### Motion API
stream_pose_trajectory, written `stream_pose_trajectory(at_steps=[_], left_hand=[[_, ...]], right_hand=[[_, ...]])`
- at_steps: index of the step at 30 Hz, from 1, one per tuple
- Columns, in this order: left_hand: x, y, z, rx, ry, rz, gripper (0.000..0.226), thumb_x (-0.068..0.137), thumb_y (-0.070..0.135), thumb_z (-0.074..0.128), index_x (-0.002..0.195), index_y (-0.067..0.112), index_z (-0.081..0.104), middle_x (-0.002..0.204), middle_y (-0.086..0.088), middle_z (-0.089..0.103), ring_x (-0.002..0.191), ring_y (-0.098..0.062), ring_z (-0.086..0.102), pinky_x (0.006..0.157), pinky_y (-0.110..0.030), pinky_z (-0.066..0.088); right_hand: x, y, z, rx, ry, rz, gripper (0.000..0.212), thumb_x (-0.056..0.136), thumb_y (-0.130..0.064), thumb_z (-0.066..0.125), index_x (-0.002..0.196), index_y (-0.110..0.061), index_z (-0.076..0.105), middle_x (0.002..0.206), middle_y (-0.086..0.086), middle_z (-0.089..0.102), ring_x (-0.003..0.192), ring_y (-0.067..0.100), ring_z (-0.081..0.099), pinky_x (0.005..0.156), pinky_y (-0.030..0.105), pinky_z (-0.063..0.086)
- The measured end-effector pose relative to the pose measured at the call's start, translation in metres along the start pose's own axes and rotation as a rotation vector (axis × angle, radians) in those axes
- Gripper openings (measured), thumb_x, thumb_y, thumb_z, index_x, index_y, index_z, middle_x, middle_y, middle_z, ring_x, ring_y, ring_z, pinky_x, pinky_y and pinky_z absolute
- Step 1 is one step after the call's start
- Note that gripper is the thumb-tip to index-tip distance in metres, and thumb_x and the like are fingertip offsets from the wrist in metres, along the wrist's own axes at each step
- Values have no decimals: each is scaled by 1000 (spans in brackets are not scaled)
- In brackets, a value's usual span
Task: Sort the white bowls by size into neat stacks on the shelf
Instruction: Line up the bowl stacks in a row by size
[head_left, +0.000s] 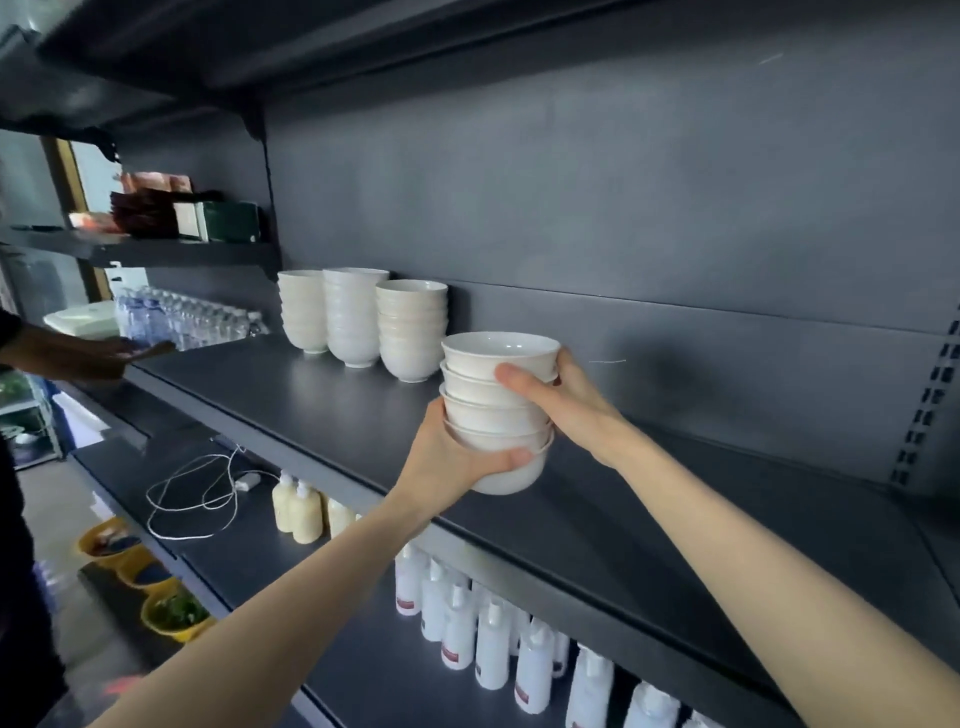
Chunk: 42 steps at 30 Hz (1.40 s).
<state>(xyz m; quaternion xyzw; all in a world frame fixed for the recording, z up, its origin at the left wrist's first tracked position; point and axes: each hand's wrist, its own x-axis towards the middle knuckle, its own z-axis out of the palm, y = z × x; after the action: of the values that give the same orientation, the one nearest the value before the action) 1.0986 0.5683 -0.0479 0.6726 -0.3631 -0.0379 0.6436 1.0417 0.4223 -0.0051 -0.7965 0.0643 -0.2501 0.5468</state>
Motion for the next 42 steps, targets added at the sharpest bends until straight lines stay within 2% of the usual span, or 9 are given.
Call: stream_pose_trajectory(at_steps=[3, 6, 10, 21, 28, 32, 34, 38, 42], left_hand=[[42, -25, -16, 6, -44, 0, 62, 58, 7, 90, 109, 26, 60, 99, 10, 73, 93, 1, 67, 74, -15, 51], [80, -43, -28, -5, -81, 23, 60, 61, 4, 88, 106, 30, 61, 99, 16, 73, 93, 0, 68, 73, -15, 52], [125, -67, -40, -15, -161, 17, 67, 61, 6, 89, 119, 22, 58, 108, 6, 72, 100, -6, 67, 79, -20, 55], [227, -127, -54, -80, -384, 68, 62, 60, -2, 88, 111, 20, 61, 104, 6, 73, 96, -6, 69, 75, -18, 53], [265, -157, -62, -119, -531, 62, 83, 54, 13, 93, 125, 20, 51, 116, 4, 68, 106, -6, 65, 86, -26, 55], [270, -161, -64, -148, -544, 75, 68, 60, -3, 87, 107, 32, 51, 103, 12, 67, 91, 10, 64, 72, -8, 50], [270, -167, -65, -142, -526, 50, 73, 59, 7, 90, 114, 30, 49, 109, 14, 64, 97, 9, 63, 76, -10, 51], [269, -176, -67, -56, -451, -25, 106, 50, 42, 91, 136, 13, 37, 129, 7, 57, 112, -9, 57, 92, -25, 48], [268, -178, -70, -77, -432, -33, 87, 66, 31, 86, 137, 14, 39, 124, 11, 51, 110, -6, 50, 89, -18, 39]], right_hand=[[41, 16, 12, -11, 19, 34, 70, 71, -57, 73, 126, -25, 44, 118, -12, 62, 107, 6, 60, 87, 34, 53], [77, 25, 21, -5, 41, 27, 72, 72, -55, 74, 129, -22, 44, 120, -10, 61, 108, 6, 60, 86, 32, 52], [113, 37, 29, -31, 103, 49, 82, 60, -63, 73, 127, -25, 46, 117, -14, 61, 107, 4, 60, 89, 35, 53], [184, 72, 48, -70, 328, 142, 73, 72, -47, 78, 130, -20, 43, 119, -11, 61, 107, 4, 58, 90, 31, 51], [202, 81, 64, -122, 473, 160, 77, 67, -49, 81, 128, -22, 44, 118, -15, 61, 109, 2, 58, 95, 28, 49], [206, 82, 71, -142, 520, 181, 79, 69, -48, 80, 132, -20, 43, 120, -13, 60, 111, 4, 58, 96, 30, 48], [207, 83, 73, -151, 539, 194, 84, 64, -53, 80, 132, -21, 43, 122, -13, 60, 112, 5, 57, 96, 31, 49], [214, 82, 76, -152, 563, 193, 95, 55, -59, 82, 133, -21, 42, 121, -13, 60, 112, 5, 58, 96, 29, 49], [220, 80, 80, -149, 554, 194, 101, 52, -61, 81, 135, -21, 40, 122, -13, 60, 111, 4, 58, 98, 31, 49]])
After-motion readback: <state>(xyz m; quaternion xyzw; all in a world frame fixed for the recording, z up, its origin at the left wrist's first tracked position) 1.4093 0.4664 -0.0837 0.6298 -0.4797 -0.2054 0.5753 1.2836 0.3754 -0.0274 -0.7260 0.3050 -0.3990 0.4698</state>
